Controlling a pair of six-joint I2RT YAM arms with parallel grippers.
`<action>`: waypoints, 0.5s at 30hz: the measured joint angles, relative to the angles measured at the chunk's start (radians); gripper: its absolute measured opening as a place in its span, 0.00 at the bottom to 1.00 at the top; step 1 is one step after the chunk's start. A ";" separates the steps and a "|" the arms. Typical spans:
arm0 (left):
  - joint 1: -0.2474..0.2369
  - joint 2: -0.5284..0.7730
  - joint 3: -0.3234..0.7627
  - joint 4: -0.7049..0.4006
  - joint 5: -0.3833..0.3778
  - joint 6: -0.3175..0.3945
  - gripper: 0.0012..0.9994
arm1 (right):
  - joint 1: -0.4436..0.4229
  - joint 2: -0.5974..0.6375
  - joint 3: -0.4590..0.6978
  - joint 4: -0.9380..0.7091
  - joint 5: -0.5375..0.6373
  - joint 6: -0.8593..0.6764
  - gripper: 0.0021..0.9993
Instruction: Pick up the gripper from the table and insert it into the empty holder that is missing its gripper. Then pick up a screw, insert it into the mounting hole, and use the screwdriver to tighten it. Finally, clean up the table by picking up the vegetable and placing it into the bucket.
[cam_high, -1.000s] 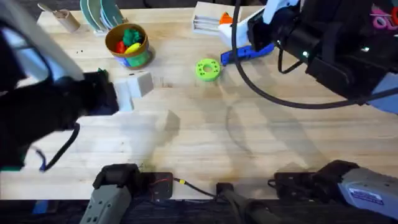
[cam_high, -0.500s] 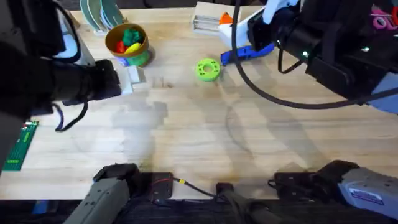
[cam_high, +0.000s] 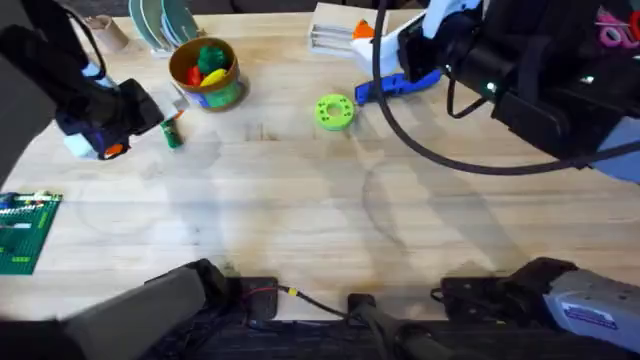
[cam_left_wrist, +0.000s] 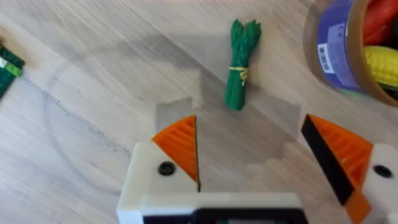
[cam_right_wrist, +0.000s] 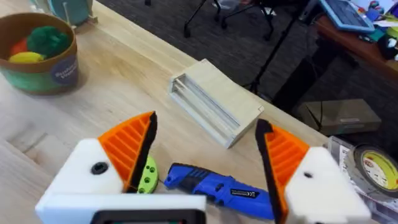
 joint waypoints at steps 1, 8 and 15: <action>0.002 0.022 0.000 0.021 0.000 -0.002 0.99 | 0.000 0.000 0.000 0.000 0.000 0.000 0.99; 0.002 0.175 0.000 0.151 0.000 -0.007 0.99 | 0.000 0.000 0.000 0.000 0.000 0.000 0.99; 0.002 0.276 0.000 0.289 0.000 -0.007 0.99 | 0.000 0.000 0.000 0.000 0.000 0.000 0.99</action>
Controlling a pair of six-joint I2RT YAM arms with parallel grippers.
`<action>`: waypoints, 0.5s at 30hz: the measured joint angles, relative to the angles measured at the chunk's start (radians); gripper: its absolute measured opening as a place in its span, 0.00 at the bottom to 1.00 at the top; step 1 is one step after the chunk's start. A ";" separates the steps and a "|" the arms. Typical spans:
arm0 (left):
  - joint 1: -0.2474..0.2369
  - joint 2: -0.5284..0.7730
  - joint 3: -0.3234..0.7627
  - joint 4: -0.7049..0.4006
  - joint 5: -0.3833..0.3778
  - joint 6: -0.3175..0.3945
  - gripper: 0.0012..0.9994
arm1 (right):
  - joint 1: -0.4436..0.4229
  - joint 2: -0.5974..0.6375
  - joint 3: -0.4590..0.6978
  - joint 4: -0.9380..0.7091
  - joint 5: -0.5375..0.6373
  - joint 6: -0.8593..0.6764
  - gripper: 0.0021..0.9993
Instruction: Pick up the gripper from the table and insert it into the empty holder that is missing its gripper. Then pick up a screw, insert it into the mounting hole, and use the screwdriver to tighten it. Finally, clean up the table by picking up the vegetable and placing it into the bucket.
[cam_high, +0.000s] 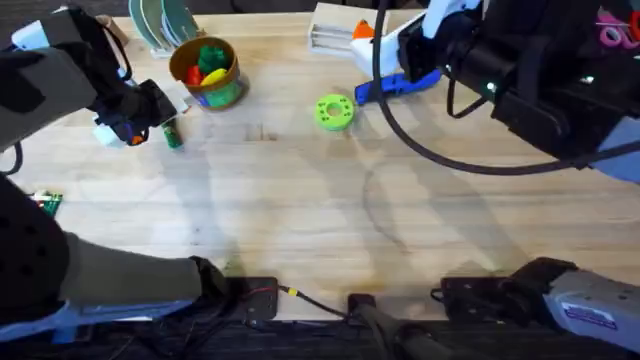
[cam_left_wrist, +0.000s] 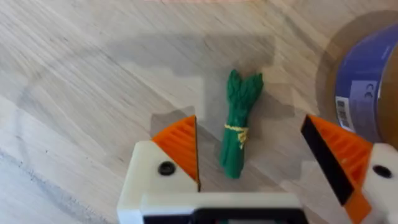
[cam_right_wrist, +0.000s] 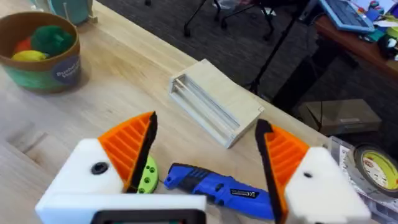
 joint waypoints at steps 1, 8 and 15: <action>0.001 0.007 0.000 0.018 0.000 0.000 0.99 | 0.000 0.000 0.000 0.000 0.000 0.000 0.99; 0.004 0.052 0.000 0.105 -0.011 0.037 0.99 | 0.000 0.000 0.000 0.000 0.000 0.000 0.99; 0.004 0.106 0.000 0.098 -0.011 0.076 1.00 | 0.000 0.000 0.000 0.000 0.000 0.000 0.99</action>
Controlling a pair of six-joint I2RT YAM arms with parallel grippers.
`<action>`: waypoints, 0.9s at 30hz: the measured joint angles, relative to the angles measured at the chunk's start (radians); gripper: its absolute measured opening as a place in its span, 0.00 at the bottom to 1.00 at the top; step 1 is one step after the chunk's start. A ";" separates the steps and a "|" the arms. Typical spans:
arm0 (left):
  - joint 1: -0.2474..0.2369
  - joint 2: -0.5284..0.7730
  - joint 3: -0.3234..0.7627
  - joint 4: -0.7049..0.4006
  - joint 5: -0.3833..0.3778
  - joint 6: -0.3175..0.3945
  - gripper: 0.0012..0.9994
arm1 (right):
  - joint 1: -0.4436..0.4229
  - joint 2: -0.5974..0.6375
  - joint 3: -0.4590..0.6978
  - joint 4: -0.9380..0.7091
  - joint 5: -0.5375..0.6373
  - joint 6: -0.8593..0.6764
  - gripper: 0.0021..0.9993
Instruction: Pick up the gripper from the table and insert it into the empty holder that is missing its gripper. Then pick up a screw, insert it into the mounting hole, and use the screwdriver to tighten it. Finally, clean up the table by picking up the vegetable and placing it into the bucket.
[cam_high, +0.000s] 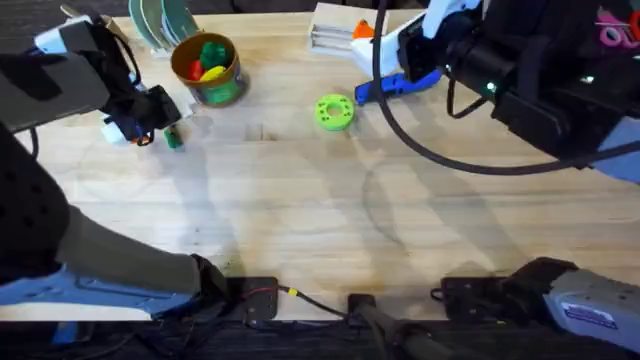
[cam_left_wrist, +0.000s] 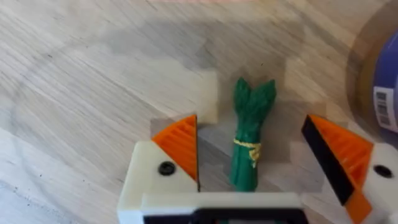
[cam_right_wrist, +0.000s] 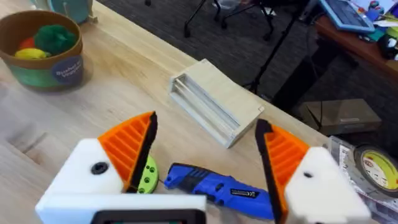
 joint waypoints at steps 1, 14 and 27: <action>0.000 0.016 0.000 -0.013 0.001 0.005 0.97 | 0.000 0.000 0.000 0.000 0.000 0.000 0.99; 0.000 0.014 0.004 -0.021 0.003 0.067 0.27 | 0.000 0.000 0.000 0.000 0.000 0.000 0.99; 0.000 0.011 0.015 -0.047 0.004 0.075 0.02 | 0.000 0.000 0.000 0.000 0.000 0.000 0.99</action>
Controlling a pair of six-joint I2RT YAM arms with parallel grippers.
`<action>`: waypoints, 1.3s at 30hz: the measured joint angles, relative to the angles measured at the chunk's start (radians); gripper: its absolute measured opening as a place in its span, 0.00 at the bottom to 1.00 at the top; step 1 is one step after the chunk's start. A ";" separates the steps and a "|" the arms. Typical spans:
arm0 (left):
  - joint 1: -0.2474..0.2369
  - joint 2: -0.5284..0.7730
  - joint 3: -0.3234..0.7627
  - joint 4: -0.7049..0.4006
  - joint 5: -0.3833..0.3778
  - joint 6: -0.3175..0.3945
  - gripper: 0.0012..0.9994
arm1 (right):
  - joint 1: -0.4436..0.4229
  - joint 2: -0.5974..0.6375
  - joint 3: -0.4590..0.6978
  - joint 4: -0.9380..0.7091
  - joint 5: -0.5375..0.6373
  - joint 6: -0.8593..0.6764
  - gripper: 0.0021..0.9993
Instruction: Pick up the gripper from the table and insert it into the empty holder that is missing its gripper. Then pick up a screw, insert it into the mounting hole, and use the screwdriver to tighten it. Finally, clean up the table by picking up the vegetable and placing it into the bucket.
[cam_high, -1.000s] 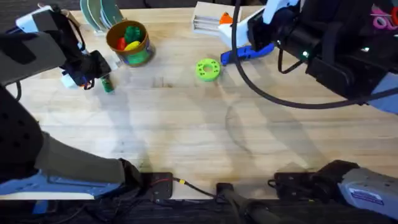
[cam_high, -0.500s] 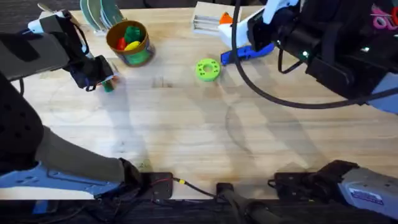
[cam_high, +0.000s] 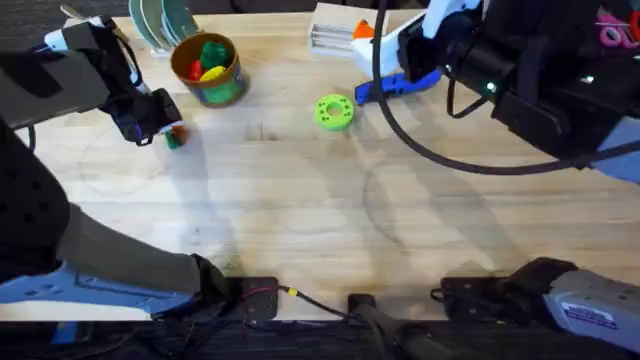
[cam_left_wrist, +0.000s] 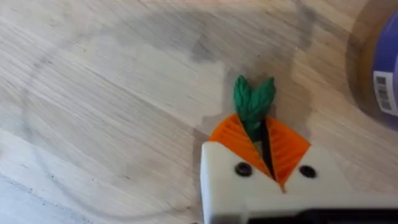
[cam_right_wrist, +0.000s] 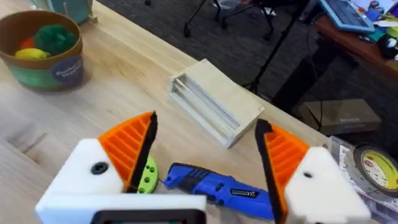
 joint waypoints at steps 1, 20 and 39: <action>0.000 -0.002 0.001 -0.008 -0.001 0.000 0.02 | 0.000 0.000 0.000 0.000 0.000 0.000 0.99; -0.028 -0.383 0.042 0.201 0.229 -0.001 0.02 | 0.000 0.000 0.000 0.000 0.000 0.000 0.99; -0.114 -0.147 0.042 0.291 0.337 -0.085 0.29 | 0.000 0.000 0.000 -0.042 0.000 0.000 0.99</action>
